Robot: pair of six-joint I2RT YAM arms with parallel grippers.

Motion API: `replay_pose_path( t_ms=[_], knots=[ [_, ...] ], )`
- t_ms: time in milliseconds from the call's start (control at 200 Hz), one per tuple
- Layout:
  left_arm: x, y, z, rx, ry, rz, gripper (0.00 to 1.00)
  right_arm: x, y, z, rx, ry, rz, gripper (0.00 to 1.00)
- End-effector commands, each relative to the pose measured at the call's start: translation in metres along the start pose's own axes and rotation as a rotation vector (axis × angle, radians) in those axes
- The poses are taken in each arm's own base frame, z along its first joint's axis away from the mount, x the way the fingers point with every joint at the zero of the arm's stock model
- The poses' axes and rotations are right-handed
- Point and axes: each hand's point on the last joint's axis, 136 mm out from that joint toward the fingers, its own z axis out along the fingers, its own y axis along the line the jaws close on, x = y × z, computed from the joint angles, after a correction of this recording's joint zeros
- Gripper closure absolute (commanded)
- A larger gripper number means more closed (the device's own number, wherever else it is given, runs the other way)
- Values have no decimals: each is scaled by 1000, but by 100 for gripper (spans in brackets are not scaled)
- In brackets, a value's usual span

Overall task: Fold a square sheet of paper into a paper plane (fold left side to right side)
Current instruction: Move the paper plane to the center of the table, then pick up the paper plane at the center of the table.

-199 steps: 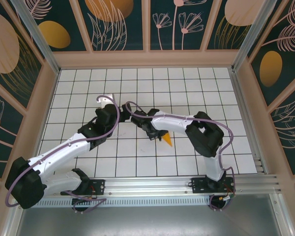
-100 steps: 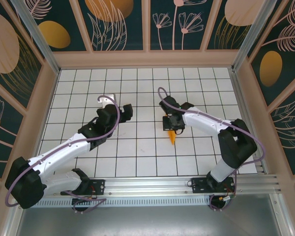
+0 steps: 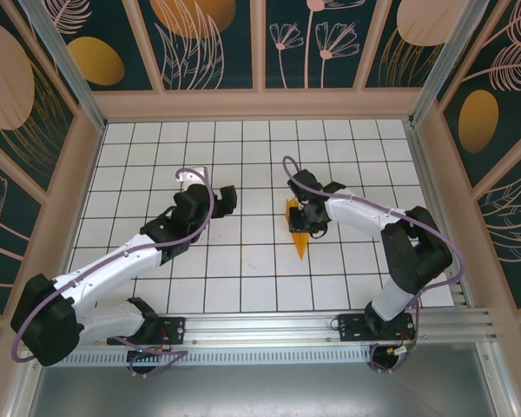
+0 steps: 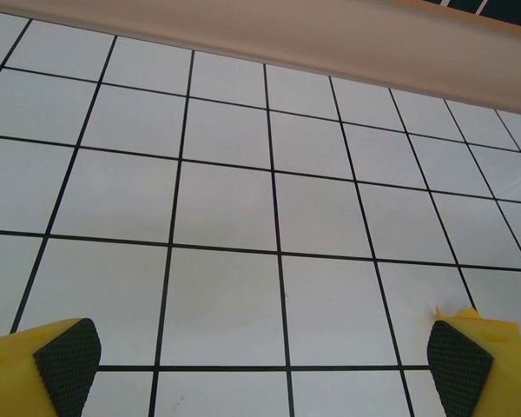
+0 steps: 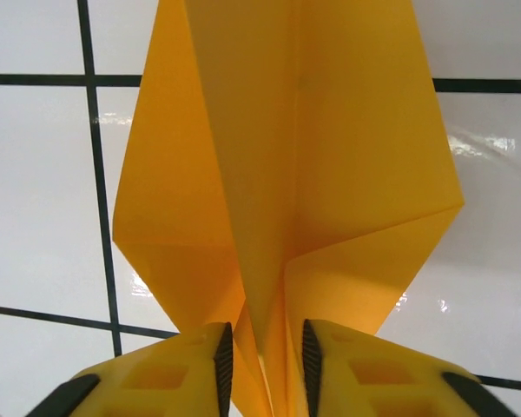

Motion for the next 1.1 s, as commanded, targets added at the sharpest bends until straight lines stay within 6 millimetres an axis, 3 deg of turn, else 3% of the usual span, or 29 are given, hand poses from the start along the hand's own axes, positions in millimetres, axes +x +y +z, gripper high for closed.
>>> replay_pose_path(
  t_ms=[0, 160, 420, 1096],
  knots=[
    [-10, -9, 0, 26, -23, -24, 2, -7, 3, -8, -16, -20, 2, 67],
    [-9, -10, 1, 26, -20, -21, 2, -6, 4, -9, -22, -17, 0, 60],
    [-10, -10, 1, 26, -20, -20, 2, 0, 1, 1, -13, 5, 4, 60],
    [-11, -9, -3, 26, -26, -14, 2, 17, -3, 34, 40, 96, 15, 77]
  ],
)
